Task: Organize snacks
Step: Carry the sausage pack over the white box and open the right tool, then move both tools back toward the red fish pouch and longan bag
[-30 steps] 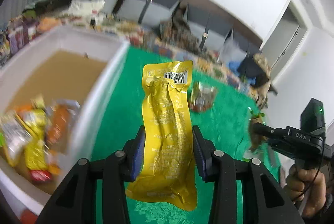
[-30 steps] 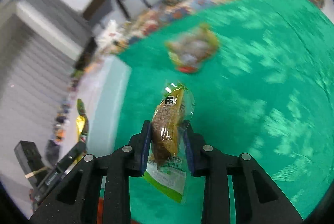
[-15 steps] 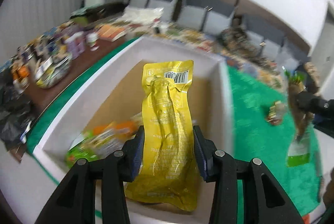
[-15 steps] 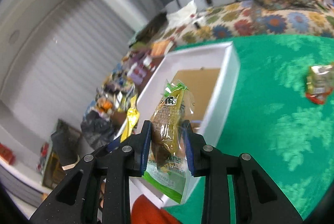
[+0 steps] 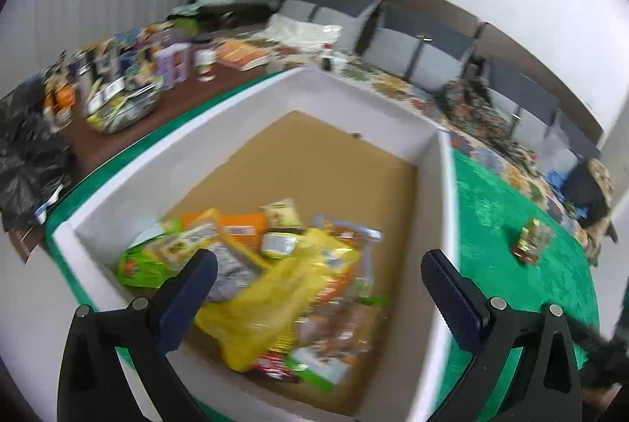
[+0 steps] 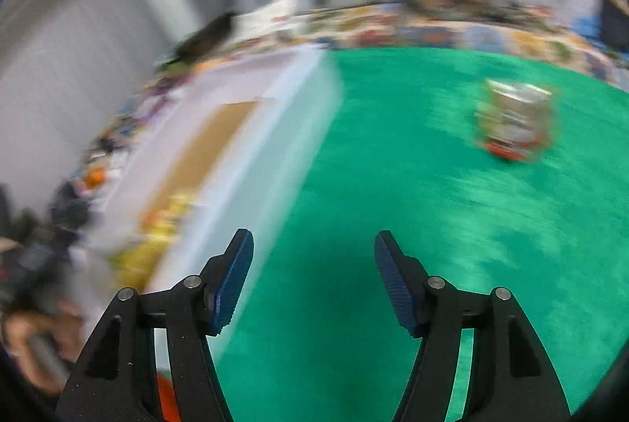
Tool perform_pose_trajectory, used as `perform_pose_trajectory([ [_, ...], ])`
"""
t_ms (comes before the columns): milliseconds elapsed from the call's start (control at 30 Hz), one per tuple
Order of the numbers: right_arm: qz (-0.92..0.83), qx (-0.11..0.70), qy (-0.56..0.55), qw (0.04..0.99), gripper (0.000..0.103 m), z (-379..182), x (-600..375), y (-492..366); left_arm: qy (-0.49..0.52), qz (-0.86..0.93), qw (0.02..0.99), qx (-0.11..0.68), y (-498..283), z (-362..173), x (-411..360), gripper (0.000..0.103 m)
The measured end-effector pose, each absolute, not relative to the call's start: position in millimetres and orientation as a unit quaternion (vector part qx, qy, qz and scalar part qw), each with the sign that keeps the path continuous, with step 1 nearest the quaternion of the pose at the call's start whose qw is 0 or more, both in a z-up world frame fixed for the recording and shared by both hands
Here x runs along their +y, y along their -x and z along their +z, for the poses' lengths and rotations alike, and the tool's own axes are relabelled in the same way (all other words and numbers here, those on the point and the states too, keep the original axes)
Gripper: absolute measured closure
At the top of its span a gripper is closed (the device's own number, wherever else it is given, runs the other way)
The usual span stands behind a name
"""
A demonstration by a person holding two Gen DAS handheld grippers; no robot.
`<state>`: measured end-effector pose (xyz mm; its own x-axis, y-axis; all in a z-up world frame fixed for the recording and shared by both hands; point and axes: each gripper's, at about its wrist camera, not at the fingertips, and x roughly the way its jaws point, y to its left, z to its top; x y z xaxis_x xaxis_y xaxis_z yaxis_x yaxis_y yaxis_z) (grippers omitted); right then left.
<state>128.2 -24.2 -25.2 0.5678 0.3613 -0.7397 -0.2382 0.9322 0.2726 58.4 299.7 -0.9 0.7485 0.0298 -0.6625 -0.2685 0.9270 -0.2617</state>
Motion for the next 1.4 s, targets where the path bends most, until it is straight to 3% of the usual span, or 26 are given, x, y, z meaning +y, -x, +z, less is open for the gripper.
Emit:
perform_pose_trajectory([
  [167,0.035,0.464,-0.074,0.882,0.035,-84.4,-134.8,-90.6,0.143,0.003,0.932,0.334,-59.6,14.4,236.9,0.001],
  [333,-0.048,0.469,-0.081,0.878,0.035,-104.0,-199.8,-47.7,0.121,-0.085,0.935,0.321,-45.8,28.5,175.7,0.001],
  [567,-0.066,0.451,-0.058,0.888,0.035,-87.0,-213.5,-37.6,0.121,-0.156,0.927,0.318,-21.9,30.7,110.9,0.001],
  [933,-0.040,0.433,-0.011,0.900,0.035,-99.7,-220.2,-27.8,0.099,-0.161,0.895,0.404,-29.0,-14.8,8.2,0.001],
  [1400,-0.075,0.449,-0.005,0.890,0.031,-112.5,-267.8,-71.4,0.040,-0.143,0.884,0.442,-95.1,-60.8,-30.1,0.001],
])
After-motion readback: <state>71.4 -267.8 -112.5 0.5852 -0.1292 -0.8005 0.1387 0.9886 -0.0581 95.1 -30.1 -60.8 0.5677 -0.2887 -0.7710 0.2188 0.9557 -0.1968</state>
